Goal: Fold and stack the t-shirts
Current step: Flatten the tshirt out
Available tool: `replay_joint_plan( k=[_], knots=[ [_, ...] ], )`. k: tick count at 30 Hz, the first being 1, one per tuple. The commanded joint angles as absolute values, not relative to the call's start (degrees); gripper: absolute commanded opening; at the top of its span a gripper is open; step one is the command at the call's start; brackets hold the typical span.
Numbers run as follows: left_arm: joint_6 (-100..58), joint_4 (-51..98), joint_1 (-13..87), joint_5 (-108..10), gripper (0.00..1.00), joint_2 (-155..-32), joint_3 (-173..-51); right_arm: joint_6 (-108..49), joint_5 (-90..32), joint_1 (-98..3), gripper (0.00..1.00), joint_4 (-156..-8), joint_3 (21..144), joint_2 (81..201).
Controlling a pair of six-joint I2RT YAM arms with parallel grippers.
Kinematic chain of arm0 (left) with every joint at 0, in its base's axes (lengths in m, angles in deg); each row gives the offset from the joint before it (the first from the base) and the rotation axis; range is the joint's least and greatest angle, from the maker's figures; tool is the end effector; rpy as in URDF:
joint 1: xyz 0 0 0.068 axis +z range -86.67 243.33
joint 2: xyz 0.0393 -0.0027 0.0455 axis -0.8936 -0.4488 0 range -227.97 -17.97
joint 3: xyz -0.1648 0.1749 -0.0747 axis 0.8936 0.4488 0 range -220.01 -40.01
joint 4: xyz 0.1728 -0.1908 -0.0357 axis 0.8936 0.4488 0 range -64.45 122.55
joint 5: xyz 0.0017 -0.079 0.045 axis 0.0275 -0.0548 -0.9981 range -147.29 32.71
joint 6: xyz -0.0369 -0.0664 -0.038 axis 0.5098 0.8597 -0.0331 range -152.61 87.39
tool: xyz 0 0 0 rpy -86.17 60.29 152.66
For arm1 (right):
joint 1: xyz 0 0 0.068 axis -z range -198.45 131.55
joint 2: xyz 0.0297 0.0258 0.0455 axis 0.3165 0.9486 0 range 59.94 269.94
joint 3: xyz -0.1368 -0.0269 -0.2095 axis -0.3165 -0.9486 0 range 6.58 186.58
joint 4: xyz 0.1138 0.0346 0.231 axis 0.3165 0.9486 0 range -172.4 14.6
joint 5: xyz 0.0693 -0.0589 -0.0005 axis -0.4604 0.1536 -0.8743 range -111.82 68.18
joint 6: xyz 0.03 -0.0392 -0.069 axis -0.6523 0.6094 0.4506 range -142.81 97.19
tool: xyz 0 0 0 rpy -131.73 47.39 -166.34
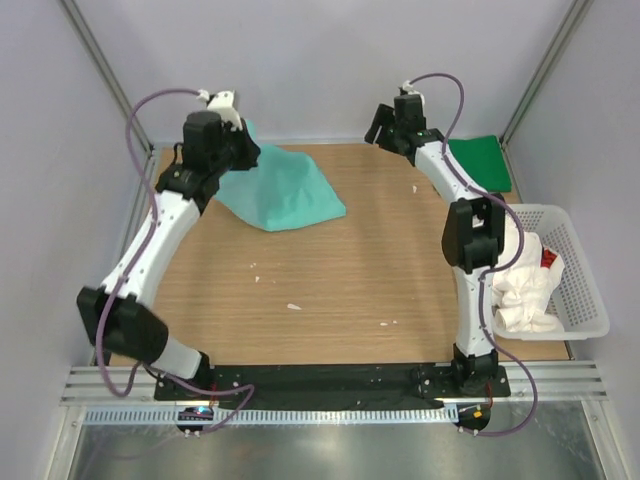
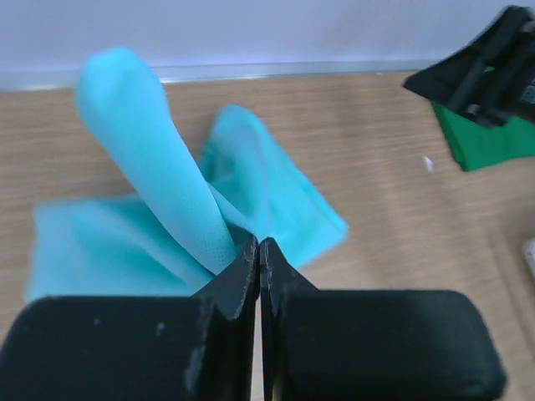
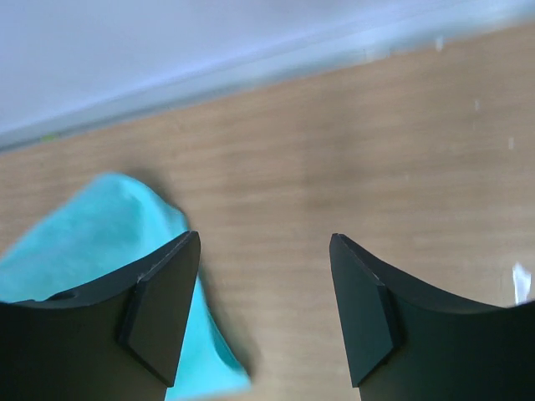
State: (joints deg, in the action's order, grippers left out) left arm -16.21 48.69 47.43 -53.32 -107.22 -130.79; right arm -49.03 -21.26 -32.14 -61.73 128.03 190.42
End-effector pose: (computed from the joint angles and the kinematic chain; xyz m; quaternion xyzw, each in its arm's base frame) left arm 0.3799 -0.1136 0.3674 0.0158 0.8267 -0.1838 0.5316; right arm 0.5403 0.1308 0.2451 0.0968 0.8593 0.1674 0.4735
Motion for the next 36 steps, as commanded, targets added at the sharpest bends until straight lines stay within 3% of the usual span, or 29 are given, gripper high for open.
replay_joint_plan(
  k=[1, 5, 6, 7, 10, 13, 17, 21, 23, 25, 36],
  knots=[
    [-9.0, 46.6, 41.3, -50.8, 0.0, -94.5, -115.7, -54.4, -22.2, -33.7, 0.7, -57.6, 118.0, 180.6],
    [3.8, 48.8, 30.2, -56.0, 0.0, -79.4, -91.9, -58.8, -22.6, -37.2, 0.7, -61.0, 103.7, 172.8],
    [6.3, 50.8, 27.8, -55.6, 0.04, -76.8, -89.0, -59.8, -23.2, -37.9, 0.7, -62.3, 100.9, 172.1],
    [8.8, 52.3, 27.6, -54.8, 0.28, -74.4, -86.7, -59.8, -23.3, -38.7, 0.7, -62.5, 100.3, 171.6],
    [9.6, 61.6, 27.5, -60.1, 0.69, -65.7, -84.4, -58.7, -23.5, -43.4, 0.73, -63.1, 100.9, 172.6],
    [9.9, 64.2, 28.0, -70.7, 0.85, -60.1, -85.4, -58.6, -24.6, -46.8, 0.76, -63.3, 104.0, 175.9],
    [10.9, 64.4, 34.4, -73.9, 0.84, -61.5, -87.9, -55.2, -26.8, -51.5, 0.82, -62.2, 111.0, 182.1],
    [10.5, 61.6, 52.6, -58.0, 0.77, -69.0, -87.5, -48.7, -27.2, -55.8, 0.82, -59.5, 120.0, 187.8],
    [10.9, 59.5, 53.3, -54.3, 0.74, -73.2, -85.9, -46.2, -27.5, -57.5, 0.81, -59.1, 123.1, 191.0],
    [11.9, 52.4, 53.3, -49.3, 0.64, -75.7, -83.9, -45.5, -27.6, -57.9, 0.81, -59.5, 124.3, 192.6],
    [10.9, 49.7, 53.2, -46.1, 0.7, -92.8, -81.8, -44.8, -30.4, -58.2, 0.73, -62.4, 128.8, 198.7]
  ],
)
